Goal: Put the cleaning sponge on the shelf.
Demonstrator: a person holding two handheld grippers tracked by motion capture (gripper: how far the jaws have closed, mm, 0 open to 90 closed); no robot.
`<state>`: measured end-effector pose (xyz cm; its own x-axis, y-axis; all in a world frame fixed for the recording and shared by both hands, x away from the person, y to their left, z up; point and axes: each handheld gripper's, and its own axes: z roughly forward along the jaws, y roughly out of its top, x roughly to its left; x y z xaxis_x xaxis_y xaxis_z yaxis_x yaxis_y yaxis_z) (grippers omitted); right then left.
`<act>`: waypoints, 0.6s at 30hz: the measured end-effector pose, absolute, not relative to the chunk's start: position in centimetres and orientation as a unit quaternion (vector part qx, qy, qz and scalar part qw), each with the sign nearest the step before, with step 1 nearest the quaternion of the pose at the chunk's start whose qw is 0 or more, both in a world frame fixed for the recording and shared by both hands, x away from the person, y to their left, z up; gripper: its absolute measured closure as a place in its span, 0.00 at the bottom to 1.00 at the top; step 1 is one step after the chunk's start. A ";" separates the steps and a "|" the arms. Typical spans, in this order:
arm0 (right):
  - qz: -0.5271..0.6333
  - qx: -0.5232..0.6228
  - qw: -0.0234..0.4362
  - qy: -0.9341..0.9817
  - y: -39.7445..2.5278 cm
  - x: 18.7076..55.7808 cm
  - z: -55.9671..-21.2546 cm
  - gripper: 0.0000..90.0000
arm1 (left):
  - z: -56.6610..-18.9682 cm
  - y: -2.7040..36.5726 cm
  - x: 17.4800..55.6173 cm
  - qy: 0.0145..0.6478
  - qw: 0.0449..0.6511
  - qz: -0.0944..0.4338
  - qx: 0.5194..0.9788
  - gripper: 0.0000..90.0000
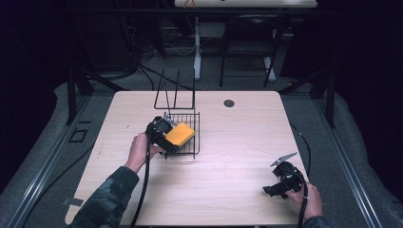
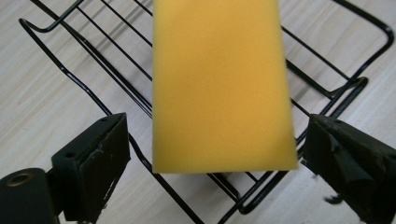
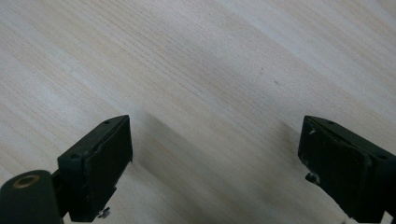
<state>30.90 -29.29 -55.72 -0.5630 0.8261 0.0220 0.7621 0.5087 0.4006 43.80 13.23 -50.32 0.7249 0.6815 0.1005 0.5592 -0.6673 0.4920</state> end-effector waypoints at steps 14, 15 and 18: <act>0.191 0.465 0.095 0.859 -29.4 30.7 -55.5 0.10 | -48.7 14.9 41.5 0.338 0.248 0.174 0.891 0.00; 0.192 0.467 0.096 0.858 -29.4 30.7 -55.5 0.10 | -48.6 15.0 41.3 0.338 0.249 0.177 0.890 0.00; 0.192 0.469 0.102 0.856 -29.6 30.6 -55.3 0.09 | -48.3 15.2 40.5 0.334 0.254 0.186 0.888 0.00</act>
